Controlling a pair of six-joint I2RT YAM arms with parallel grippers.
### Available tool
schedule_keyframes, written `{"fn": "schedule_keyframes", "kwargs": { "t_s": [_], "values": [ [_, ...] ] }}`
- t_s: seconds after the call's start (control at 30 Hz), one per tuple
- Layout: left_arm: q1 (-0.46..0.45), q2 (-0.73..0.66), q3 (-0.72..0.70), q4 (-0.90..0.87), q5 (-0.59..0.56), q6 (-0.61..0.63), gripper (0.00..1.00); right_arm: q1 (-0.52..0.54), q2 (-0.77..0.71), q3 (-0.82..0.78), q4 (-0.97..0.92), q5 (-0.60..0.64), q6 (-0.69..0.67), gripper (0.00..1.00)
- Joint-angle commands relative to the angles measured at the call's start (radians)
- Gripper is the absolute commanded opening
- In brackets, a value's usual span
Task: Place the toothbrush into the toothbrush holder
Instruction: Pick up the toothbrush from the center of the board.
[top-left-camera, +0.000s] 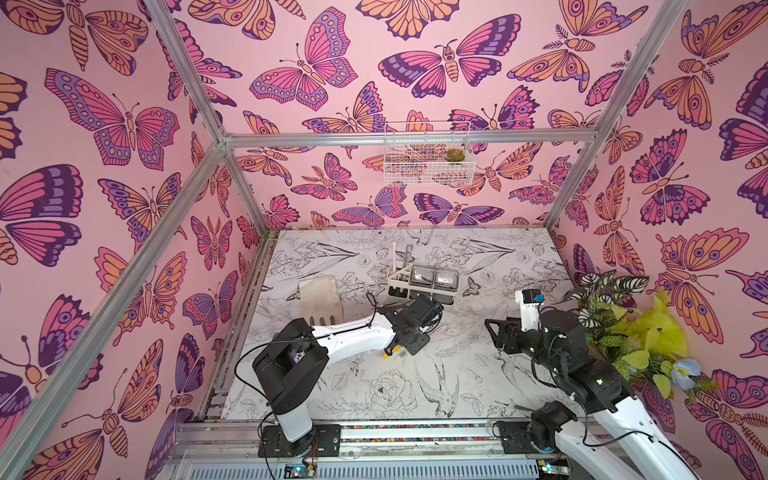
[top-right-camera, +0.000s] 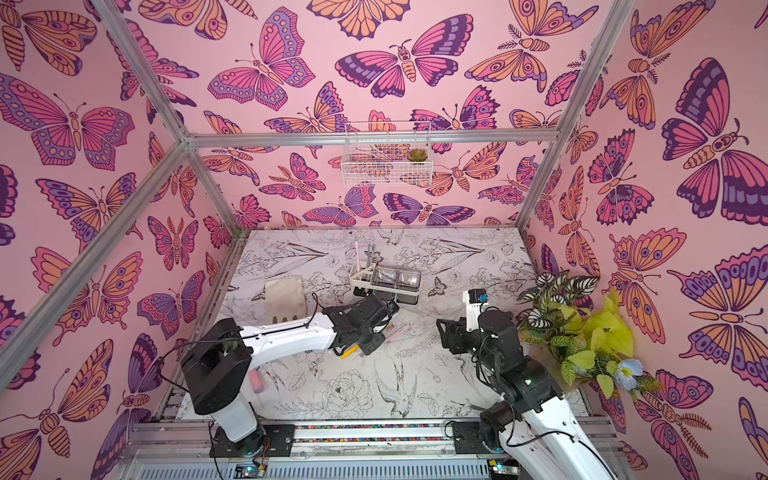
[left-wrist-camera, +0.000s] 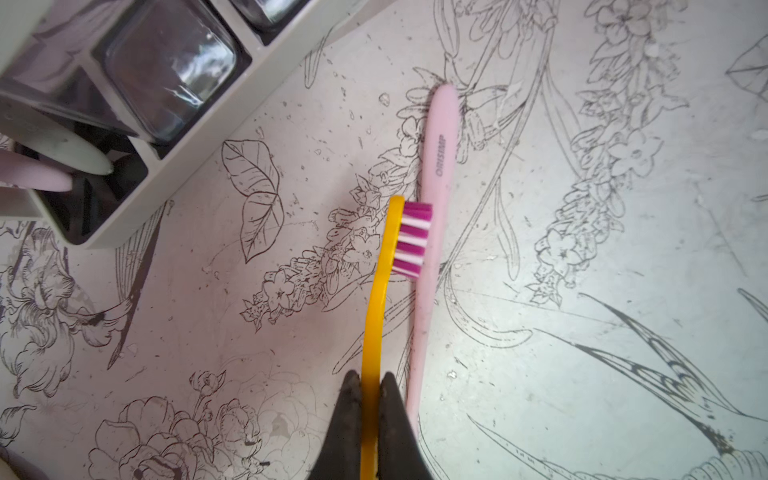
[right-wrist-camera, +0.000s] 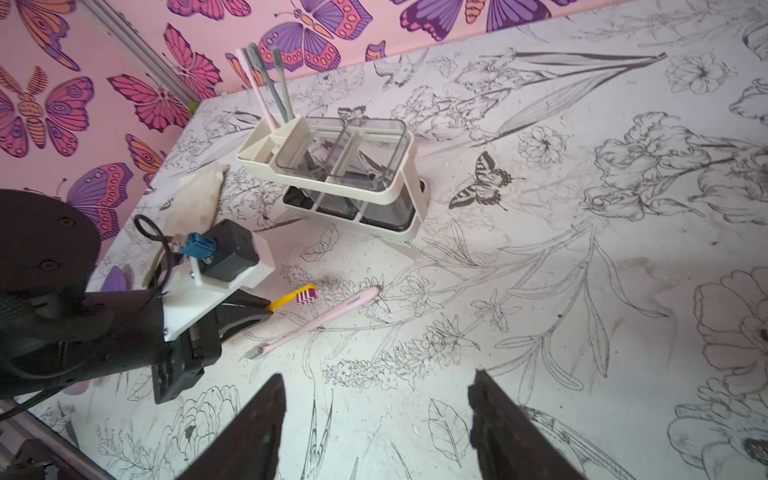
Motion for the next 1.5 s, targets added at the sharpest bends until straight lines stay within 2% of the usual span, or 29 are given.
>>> {"fn": "schedule_keyframes", "kwargs": {
  "t_s": [0.0, 0.2, 0.47, 0.7, 0.9, 1.1, 1.47],
  "values": [
    [0.008, -0.063, 0.03, -0.042, 0.037, -0.037, 0.0, -0.007, -0.005, -0.015, 0.075, -0.145, 0.005, 0.77],
    [0.008, -0.139, 0.07, -0.069, 0.058, -0.064, 0.0, -0.007, 0.003, -0.046, 0.184, -0.213, 0.066, 0.78],
    [0.014, -0.246, 0.104, -0.092, 0.08, -0.089, 0.0, -0.008, 0.104, -0.047, 0.318, -0.263, 0.146, 0.78],
    [0.013, -0.332, 0.093, -0.072, 0.045, -0.094, 0.0, -0.007, 0.229, -0.055, 0.525, -0.388, 0.262, 0.77],
    [0.012, -0.339, 0.094, -0.055, 0.059, -0.101, 0.0, -0.007, 0.339, -0.097, 0.79, -0.476, 0.412, 0.77],
    [0.013, -0.33, 0.103, -0.031, 0.072, -0.121, 0.0, 0.004, 0.395, -0.078, 0.869, -0.498, 0.436, 0.75],
    [0.01, -0.295, 0.138, -0.012, 0.076, -0.129, 0.0, 0.054, 0.472, -0.019, 0.857, -0.462, 0.424, 0.73]
  ]
}}
